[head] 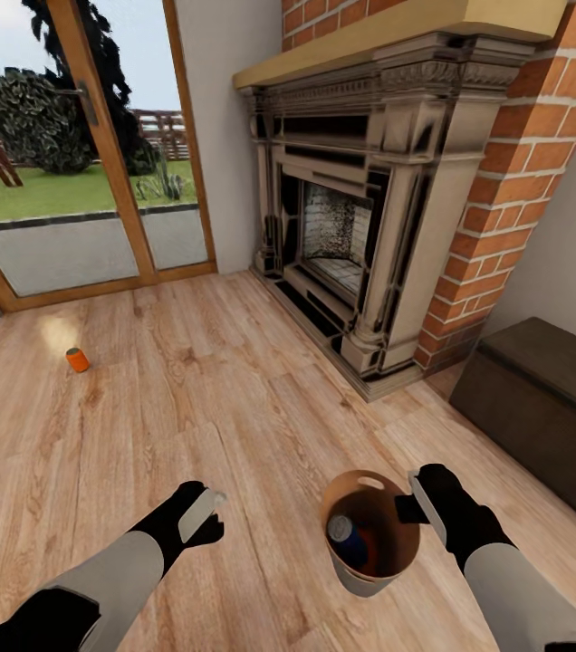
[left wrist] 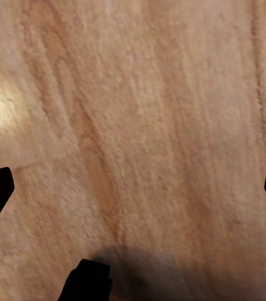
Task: Put the three can of soda from the living room inside the tash can in the kitchen.
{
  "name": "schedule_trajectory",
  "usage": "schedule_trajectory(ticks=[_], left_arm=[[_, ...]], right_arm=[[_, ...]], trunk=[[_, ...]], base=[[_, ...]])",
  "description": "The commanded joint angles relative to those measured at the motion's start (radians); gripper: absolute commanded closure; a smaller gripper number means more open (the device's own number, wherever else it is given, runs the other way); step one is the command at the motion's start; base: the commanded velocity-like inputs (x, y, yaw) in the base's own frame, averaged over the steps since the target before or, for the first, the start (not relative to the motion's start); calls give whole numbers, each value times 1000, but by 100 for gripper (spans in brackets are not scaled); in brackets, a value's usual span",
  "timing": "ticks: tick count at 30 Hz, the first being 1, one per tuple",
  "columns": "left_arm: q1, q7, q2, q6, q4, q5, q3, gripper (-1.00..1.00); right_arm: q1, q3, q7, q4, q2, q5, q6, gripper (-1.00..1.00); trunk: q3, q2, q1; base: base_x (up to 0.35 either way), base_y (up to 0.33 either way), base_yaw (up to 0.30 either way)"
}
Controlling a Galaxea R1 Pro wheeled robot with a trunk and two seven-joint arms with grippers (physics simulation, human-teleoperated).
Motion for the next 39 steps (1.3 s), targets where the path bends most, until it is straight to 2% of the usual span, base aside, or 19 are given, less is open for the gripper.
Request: schedule_trajectory(ticks=[1,8,11,22,26,31,39], left_arm=[[0,-5,1,-6,1,0,-1,-100],[1,-56,1,-38,3,-2,-1,-100],[2,-63,1,-47,3,-2,-2,-100],[3,-66,1,-54,0,-3,-3,-100],[4,-67,1,-88,-6,-3,-6,-100],[5,-98,1,-124,-6,-3,-8,-100],[7,-129,2,-162,-1,-3,-9,-100]], right_arm=[[0,-1,5,0,0,-8,-1,100],[2,2,113,-2,-1,-4,-9,100],[2,2,130,-2,-1,-3,-12,100],[8,4,133,4,-4,2,-13,100],[23,4,129,6,-6,3,-14,100],[35,5,129,12,-9,4,-16,100],[40,5,129,106,-10,6,-110,100]], trunk=[[0,0,0],[0,0,0],[0,0,0],[0,0,0],[0,0,0],[-1,0,0],[-6,0,0]], base=[[0,0,0],[0,0,0],[0,0,0],[0,0,0],[0,0,7],[0,0,163],[57,119,254]])
